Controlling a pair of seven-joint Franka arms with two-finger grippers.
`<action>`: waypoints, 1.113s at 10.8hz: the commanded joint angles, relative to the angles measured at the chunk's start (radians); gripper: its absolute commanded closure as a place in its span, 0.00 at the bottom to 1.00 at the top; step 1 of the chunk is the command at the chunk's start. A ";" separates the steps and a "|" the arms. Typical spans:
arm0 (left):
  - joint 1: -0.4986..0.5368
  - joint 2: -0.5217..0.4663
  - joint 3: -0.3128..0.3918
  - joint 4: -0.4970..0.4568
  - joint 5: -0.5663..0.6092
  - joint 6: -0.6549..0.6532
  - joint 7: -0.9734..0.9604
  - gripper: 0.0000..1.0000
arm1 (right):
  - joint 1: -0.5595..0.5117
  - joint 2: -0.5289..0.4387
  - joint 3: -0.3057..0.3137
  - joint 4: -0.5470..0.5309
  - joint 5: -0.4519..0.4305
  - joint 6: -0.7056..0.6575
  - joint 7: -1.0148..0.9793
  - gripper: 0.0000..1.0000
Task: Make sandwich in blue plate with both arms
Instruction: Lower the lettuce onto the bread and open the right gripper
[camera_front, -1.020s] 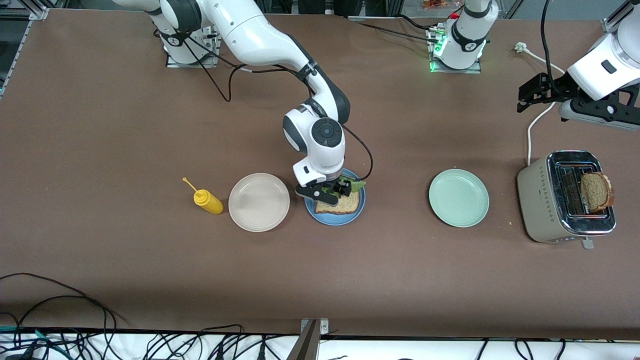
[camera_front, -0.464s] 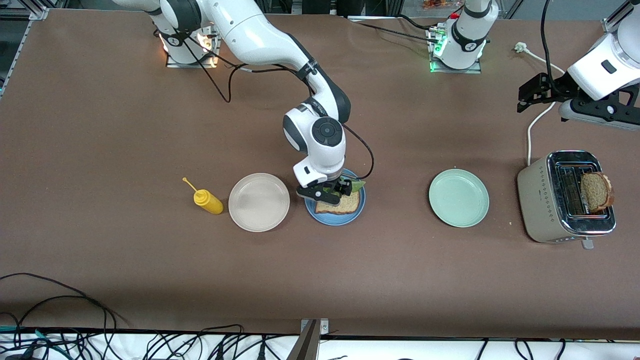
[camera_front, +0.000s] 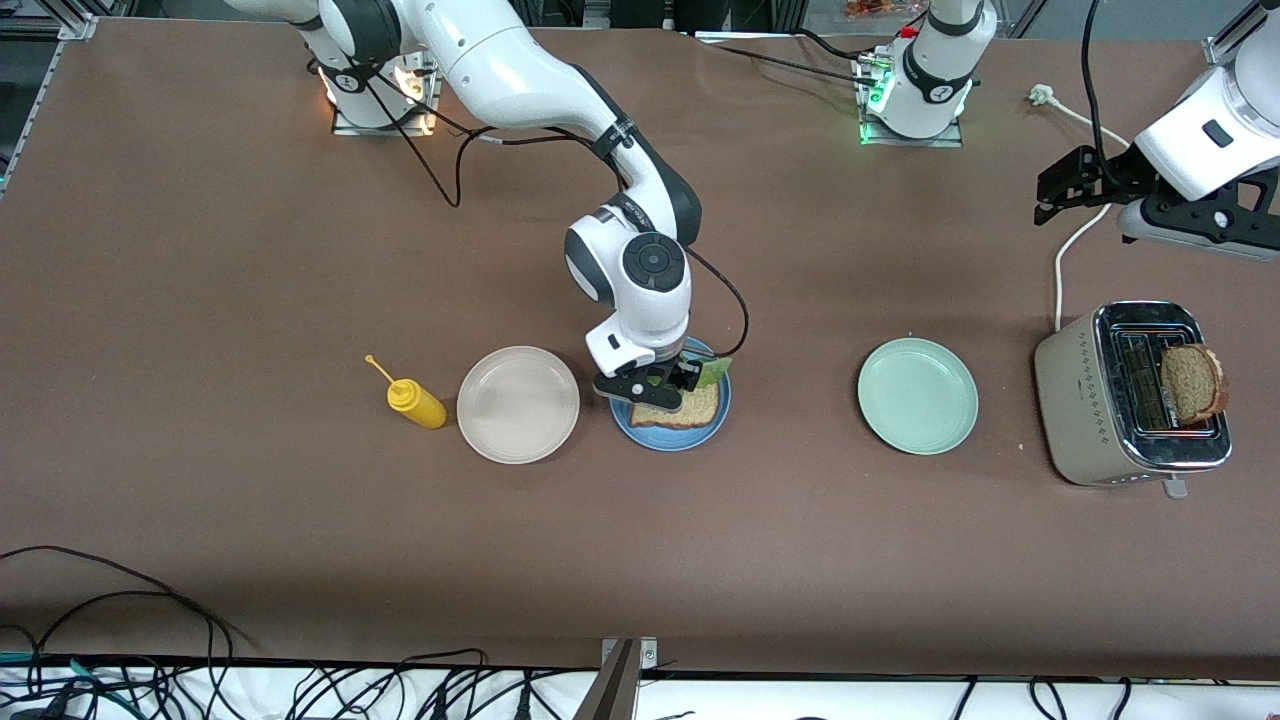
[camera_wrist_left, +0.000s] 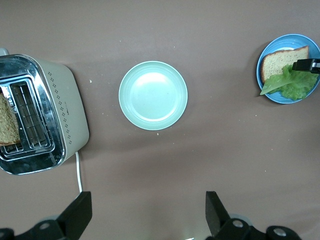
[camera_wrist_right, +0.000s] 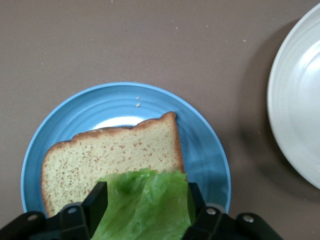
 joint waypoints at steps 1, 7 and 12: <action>0.002 0.011 -0.001 0.029 -0.014 -0.022 -0.004 0.00 | -0.006 -0.021 -0.003 0.023 0.005 -0.019 -0.042 0.19; 0.002 0.011 -0.001 0.029 -0.014 -0.022 -0.004 0.00 | -0.057 -0.124 0.001 0.005 0.013 -0.093 -0.235 0.00; 0.002 0.011 -0.001 0.029 -0.014 -0.022 -0.004 0.00 | -0.159 -0.348 0.005 -0.205 0.051 -0.142 -0.582 0.00</action>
